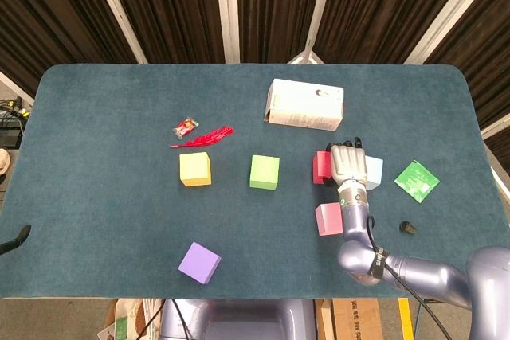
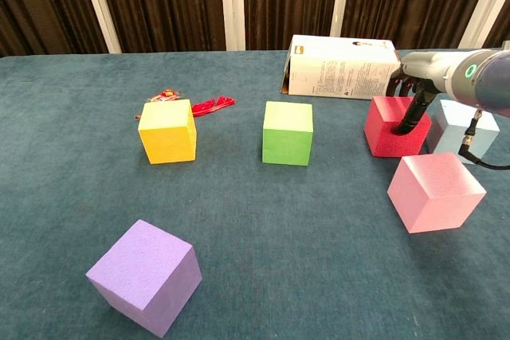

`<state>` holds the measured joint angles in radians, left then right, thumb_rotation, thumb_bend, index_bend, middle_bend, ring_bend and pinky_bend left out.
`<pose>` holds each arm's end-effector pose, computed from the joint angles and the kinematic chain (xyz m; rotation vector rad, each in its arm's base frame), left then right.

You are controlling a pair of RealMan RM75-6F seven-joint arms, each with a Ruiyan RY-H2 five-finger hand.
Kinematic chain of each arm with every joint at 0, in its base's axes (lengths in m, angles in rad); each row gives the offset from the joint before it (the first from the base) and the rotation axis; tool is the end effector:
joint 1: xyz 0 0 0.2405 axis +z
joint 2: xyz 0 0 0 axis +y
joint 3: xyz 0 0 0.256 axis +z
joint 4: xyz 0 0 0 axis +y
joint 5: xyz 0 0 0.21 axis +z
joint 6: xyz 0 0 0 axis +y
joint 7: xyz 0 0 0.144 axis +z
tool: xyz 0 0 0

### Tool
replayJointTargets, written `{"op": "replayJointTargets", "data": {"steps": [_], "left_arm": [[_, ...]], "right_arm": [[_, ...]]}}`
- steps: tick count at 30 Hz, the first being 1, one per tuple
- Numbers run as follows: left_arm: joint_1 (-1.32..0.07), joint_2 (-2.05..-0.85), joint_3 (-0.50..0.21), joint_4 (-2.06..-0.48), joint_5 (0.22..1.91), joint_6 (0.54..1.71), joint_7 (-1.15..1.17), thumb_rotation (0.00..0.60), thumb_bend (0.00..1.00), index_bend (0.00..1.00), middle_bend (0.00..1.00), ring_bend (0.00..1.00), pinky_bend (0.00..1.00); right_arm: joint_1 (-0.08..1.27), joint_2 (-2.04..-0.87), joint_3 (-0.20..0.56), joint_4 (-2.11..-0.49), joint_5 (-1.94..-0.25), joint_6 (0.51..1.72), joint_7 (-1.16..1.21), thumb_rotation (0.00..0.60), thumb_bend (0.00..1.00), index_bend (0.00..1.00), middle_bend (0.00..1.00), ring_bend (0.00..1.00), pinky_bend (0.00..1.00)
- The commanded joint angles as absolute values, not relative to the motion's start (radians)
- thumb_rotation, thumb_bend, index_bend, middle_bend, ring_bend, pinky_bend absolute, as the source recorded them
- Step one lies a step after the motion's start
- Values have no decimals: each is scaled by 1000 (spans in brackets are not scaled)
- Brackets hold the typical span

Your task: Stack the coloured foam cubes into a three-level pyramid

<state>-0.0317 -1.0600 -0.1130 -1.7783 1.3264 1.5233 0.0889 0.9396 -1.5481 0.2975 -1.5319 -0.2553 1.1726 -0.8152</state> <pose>-0.3076 0.1732 0.1841 -1.1650 -0.9532 -0.8516 -0.1485 -0.3869 0.0102 1.4621 -1.1399 0.5258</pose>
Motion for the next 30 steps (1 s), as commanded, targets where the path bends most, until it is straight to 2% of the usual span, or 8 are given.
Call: {"op": "replayJointTargets", "data": {"steps": [1, 16, 30], "left_arm": [[-32, -1060, -113, -1778, 1325, 1522, 88, 600, 315, 37, 0, 0, 0], [-26, -1047, -118, -1779, 1325, 1530, 57, 600, 315, 39, 0, 0, 0], [-26, -1034, -123, -1782, 1309, 1518, 34, 600, 315, 39, 0, 0, 0]], "right_arm": [[941, -1548, 301, -1543, -262, 1180, -817, 600, 302, 340, 390, 220, 0], [956, -1534, 305, -1703, -290, 1246, -857, 600, 303, 359, 404, 226, 0], [1006, -1623, 317, -1671, -259, 1309, -918, 600, 303, 359, 408, 234, 0]]}}
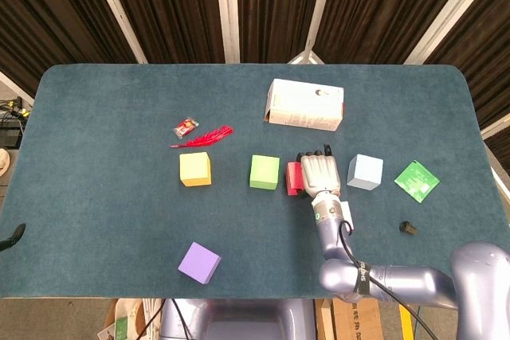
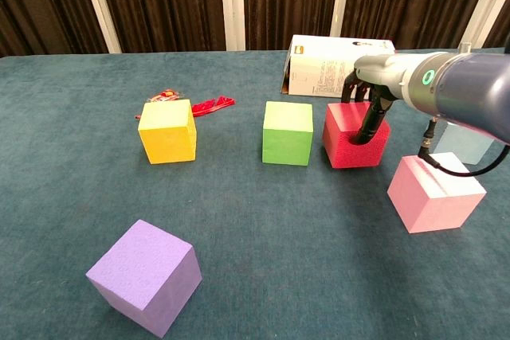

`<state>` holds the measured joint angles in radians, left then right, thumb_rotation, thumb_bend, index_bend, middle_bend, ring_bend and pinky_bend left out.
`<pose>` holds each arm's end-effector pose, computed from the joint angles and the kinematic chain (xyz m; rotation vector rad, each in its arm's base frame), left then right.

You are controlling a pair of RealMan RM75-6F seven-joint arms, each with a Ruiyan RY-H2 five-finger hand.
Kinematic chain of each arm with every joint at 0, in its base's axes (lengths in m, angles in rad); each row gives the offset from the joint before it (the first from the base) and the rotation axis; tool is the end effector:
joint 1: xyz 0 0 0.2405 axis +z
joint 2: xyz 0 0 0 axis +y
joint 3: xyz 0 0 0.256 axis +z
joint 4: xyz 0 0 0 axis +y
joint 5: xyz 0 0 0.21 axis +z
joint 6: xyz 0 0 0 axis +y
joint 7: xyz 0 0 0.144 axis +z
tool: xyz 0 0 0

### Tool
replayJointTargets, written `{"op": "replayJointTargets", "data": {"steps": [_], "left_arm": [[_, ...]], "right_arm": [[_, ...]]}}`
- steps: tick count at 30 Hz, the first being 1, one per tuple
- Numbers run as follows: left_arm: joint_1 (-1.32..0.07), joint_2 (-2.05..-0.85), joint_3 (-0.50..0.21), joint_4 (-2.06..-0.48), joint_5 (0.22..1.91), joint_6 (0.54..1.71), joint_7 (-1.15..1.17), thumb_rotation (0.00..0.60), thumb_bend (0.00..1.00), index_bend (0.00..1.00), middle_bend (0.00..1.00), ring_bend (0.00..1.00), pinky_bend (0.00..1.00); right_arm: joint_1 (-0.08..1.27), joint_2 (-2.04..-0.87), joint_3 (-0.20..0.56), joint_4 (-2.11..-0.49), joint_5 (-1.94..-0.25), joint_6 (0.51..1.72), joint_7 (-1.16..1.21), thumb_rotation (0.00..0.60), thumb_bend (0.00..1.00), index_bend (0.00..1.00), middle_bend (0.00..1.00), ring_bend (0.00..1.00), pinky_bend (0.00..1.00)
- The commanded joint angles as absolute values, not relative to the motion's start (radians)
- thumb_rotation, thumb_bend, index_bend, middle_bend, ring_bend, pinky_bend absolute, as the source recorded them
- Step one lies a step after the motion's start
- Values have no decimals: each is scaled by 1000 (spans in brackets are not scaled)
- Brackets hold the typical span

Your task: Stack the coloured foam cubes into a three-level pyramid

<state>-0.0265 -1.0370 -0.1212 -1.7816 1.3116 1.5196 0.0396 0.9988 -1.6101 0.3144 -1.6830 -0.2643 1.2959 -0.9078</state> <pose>-0.3105 0.1729 0.1922 -1.1350 -0.9747 -0.8708 -0.0930 -0.3580 -0.0119 1.5844 -1.1005 0.5664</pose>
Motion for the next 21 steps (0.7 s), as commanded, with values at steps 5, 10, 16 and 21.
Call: {"op": "replayJointTargets", "data": {"steps": [5, 10, 16, 21], "left_arm": [[-25, -1028, -129, -1781, 1295, 1515, 19, 600, 316, 39, 0, 0, 0], [-25, -1026, -131, -1782, 1290, 1512, 14, 600, 315, 39, 0, 0, 0], [-27, -1024, -135, -1781, 1280, 1507, 10, 600, 316, 39, 0, 0, 0], [-27, -1022, -135, -1781, 1280, 1505, 5, 600, 316, 39, 0, 0, 0]], "right_arm": [[1013, -1658, 322, -1642, -266, 1350, -930, 600, 303, 359, 408, 235, 0], [1020, -1687, 337, -1628, -262, 1381, -948, 600, 303, 359, 408, 237, 0], [1025, -1702, 354, -1628, -248, 1405, -974, 600, 318, 359, 409, 240, 0], [1033, -1725, 380, -1610, -219, 1426, -994, 600, 329, 359, 410, 241, 0]]}}
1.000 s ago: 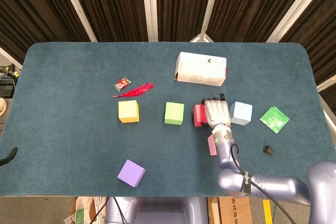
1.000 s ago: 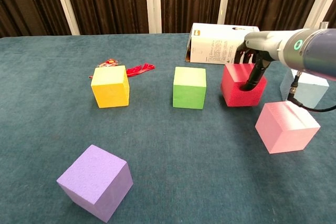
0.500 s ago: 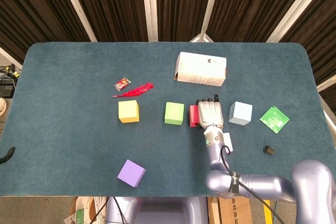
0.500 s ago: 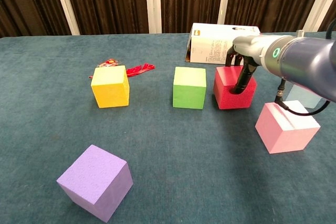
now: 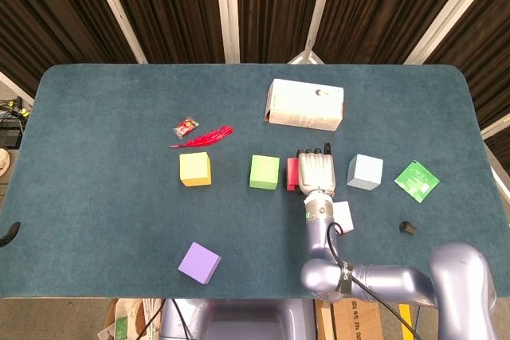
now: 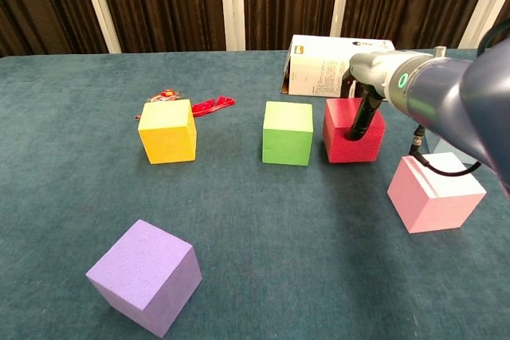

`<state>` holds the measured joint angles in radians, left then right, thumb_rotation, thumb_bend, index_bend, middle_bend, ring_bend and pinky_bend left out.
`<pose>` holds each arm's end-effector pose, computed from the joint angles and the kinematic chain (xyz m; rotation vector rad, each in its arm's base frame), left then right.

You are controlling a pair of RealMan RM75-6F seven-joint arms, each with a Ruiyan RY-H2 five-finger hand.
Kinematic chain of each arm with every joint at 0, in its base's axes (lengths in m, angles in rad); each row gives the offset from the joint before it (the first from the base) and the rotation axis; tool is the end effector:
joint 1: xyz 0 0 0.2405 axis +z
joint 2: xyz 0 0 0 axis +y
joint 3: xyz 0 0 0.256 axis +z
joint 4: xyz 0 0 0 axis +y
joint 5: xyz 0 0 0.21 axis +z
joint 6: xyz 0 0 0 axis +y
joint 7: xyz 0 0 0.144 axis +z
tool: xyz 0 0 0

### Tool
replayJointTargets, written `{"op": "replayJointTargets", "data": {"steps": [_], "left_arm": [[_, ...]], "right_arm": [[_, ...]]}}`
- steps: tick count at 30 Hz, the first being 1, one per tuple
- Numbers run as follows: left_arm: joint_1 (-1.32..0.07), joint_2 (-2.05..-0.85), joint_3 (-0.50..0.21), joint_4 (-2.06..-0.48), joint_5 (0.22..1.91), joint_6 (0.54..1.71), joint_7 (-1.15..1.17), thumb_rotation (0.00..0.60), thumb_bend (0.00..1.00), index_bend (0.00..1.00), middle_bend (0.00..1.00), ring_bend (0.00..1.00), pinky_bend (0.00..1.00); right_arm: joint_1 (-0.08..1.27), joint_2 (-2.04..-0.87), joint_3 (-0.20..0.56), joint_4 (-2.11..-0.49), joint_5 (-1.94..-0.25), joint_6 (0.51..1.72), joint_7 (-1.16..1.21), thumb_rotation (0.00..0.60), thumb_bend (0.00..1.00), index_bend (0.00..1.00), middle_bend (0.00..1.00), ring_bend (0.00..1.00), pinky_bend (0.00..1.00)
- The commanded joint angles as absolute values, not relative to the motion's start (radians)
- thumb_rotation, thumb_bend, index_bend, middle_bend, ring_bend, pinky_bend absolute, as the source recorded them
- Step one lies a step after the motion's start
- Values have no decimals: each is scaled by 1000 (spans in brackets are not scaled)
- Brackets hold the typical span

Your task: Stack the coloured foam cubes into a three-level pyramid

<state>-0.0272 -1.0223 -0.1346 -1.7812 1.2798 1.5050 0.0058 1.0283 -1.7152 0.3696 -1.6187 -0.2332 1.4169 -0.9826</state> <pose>-0.3148 0.1750 0.1981 -1.1013 -0.9985 -0.8755 -0.0801 -0.3591 -0.0229 1.4978 -1.0780 0.5351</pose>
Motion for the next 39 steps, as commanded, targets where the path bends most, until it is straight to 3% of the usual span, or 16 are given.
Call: {"op": "replayJointTargets", "data": {"steps": [1, 39], "left_arm": [[-27, -1021, -136, -1781, 1279, 1505, 4, 600, 315, 39, 0, 0, 0], [-30, -1013, -146, -1776, 1252, 1493, -15, 600, 315, 39, 0, 0, 0]], "right_arm": [[1035, -1730, 386, -1606, -212, 1429, -1001, 600, 329, 359, 410, 241, 0], [1071, -1827, 485, -1523, -162, 1457, -1107, 600, 329, 359, 409, 241, 0]]}}
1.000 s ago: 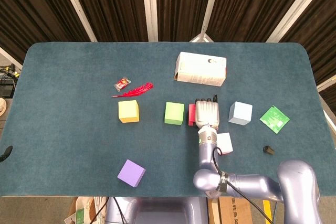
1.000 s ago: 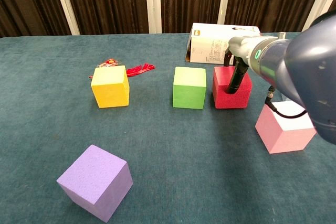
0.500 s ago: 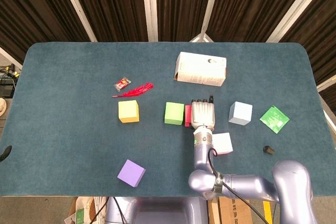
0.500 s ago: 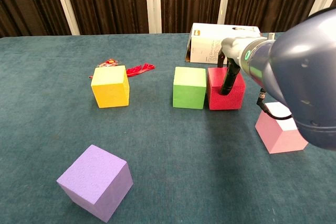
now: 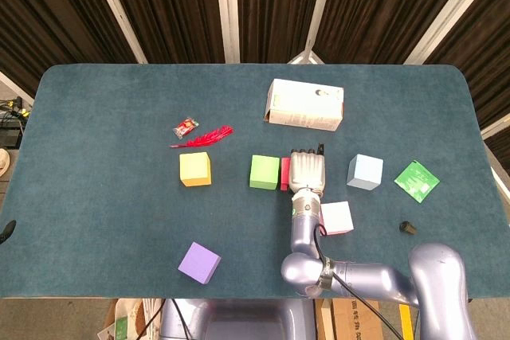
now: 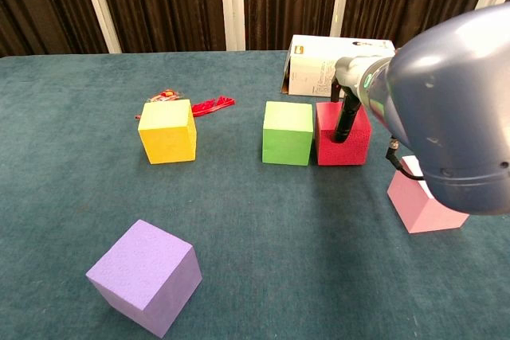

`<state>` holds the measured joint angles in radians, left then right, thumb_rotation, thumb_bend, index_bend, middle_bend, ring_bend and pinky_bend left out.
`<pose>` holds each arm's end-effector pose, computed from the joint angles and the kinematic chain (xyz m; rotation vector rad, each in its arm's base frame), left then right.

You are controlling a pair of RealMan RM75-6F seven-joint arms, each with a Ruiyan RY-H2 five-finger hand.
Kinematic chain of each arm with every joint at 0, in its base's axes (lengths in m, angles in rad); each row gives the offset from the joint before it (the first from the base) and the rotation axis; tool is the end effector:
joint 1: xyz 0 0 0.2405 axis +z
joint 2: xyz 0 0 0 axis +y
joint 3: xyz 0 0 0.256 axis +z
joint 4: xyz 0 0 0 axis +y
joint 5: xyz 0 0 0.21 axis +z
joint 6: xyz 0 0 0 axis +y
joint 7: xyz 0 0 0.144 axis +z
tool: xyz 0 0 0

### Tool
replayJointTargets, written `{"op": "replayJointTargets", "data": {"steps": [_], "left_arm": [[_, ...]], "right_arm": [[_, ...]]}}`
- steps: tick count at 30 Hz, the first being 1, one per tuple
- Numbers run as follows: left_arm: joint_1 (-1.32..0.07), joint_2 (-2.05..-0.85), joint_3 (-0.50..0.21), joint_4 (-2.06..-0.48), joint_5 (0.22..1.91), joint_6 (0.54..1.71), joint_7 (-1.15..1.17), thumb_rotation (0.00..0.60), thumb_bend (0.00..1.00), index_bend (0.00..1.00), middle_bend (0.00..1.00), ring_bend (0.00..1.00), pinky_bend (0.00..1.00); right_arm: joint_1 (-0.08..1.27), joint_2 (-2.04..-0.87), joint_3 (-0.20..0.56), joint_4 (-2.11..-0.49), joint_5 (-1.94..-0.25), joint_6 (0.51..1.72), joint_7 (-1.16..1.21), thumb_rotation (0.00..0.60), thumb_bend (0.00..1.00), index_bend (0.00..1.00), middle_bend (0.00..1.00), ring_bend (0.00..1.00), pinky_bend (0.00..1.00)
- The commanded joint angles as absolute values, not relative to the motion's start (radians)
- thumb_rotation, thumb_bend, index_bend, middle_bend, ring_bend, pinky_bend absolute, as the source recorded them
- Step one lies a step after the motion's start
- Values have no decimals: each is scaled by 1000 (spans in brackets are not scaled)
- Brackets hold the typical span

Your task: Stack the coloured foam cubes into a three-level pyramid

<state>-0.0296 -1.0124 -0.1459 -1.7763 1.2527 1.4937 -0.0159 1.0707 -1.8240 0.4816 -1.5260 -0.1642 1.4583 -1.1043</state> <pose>-0.3188 0.1772 0.2030 -1.0752 -1.0105 -0.8751 -0.0595 -0.3642 -0.0394 1.4583 -1.1059 0.4684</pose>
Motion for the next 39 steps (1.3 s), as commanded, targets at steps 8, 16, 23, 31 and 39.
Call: {"op": "replayJointTargets", "data": {"steps": [8, 16, 23, 31, 39], "left_arm": [[-31, -1012, -147, -1777, 1248, 1490, -16, 600, 316, 39, 0, 0, 0], [-31, -1010, -148, -1776, 1246, 1489, -19, 600, 316, 39, 0, 0, 0], [-31, -1010, -149, -1776, 1242, 1488, -19, 600, 315, 39, 0, 0, 0], [-31, -1009, -149, -1777, 1241, 1487, -20, 600, 315, 39, 0, 0, 0], [-32, -1010, -149, -1778, 1240, 1486, -18, 600, 316, 39, 0, 0, 0]], "right_arm": [[1076, -1839, 493, -1519, -167, 1458, -1113, 600, 329, 359, 410, 241, 0], [1079, -1854, 503, -1503, -169, 1457, -1115, 600, 329, 359, 410, 241, 0], [1084, -1867, 514, -1478, -166, 1456, -1120, 600, 329, 359, 410, 242, 0], [1084, -1873, 521, -1469, -169, 1452, -1125, 600, 328, 359, 409, 241, 0], [1077, -1873, 525, -1467, -172, 1448, -1124, 600, 330, 359, 409, 241, 0]]}}
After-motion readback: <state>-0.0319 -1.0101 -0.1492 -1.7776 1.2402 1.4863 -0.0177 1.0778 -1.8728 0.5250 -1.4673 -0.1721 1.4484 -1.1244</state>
